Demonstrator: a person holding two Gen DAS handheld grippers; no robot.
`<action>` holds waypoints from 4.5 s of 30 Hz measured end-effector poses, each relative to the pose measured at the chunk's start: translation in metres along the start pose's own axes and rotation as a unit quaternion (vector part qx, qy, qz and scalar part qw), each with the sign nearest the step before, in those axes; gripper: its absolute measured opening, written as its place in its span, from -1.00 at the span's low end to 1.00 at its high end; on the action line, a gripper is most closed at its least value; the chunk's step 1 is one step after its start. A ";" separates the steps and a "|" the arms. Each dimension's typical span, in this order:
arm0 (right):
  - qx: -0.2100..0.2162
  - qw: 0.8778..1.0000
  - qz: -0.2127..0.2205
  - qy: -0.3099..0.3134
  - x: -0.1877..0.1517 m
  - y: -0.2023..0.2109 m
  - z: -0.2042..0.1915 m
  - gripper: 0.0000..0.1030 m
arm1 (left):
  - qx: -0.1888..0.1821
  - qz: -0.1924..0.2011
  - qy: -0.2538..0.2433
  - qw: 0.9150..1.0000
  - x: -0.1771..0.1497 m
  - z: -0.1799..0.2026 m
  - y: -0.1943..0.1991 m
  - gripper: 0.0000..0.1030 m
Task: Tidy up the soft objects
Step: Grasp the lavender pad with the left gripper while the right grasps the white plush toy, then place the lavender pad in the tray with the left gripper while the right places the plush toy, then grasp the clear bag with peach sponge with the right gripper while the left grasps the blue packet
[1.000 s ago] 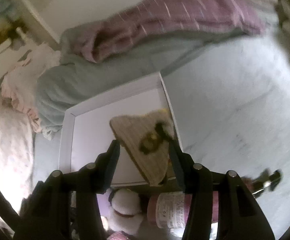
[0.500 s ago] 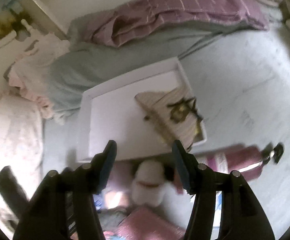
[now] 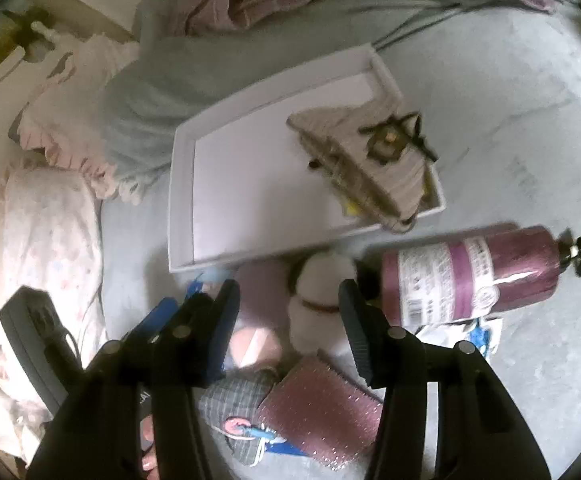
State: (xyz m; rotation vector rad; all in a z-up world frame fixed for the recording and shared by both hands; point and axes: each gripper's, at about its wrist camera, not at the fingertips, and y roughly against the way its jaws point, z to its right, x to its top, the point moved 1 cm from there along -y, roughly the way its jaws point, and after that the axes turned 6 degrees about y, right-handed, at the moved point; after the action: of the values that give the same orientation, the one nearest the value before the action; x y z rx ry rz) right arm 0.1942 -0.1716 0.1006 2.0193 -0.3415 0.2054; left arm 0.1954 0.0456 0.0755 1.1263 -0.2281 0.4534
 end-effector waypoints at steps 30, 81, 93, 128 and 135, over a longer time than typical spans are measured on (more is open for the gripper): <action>-0.046 0.993 -0.103 -0.035 0.000 -0.078 0.024 -0.08 | -0.012 -0.079 0.035 0.996 -0.013 0.000 -0.072 -0.40; 0.027 0.986 0.139 0.086 0.023 -0.043 0.015 -0.56 | 0.013 0.034 0.029 0.999 0.028 -0.007 -0.056 -0.65; -0.026 0.977 0.195 0.076 0.022 -0.037 0.025 -0.56 | 0.034 0.038 -0.024 0.998 0.022 0.017 -0.043 0.15; 0.006 0.992 -0.071 0.100 0.004 -0.063 -0.016 0.08 | 0.072 -0.144 0.021 0.987 0.003 -0.042 -0.038 0.33; 0.056 0.987 -0.134 0.070 -0.005 -0.090 -0.020 0.32 | 0.096 -0.156 -0.013 0.983 -0.006 -0.033 -0.042 0.23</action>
State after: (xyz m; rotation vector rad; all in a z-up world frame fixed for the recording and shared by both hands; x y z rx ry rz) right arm 0.2190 -0.1143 0.0319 2.1237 0.0320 0.2004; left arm 0.2074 0.0595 0.0248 1.3309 -0.0288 0.1838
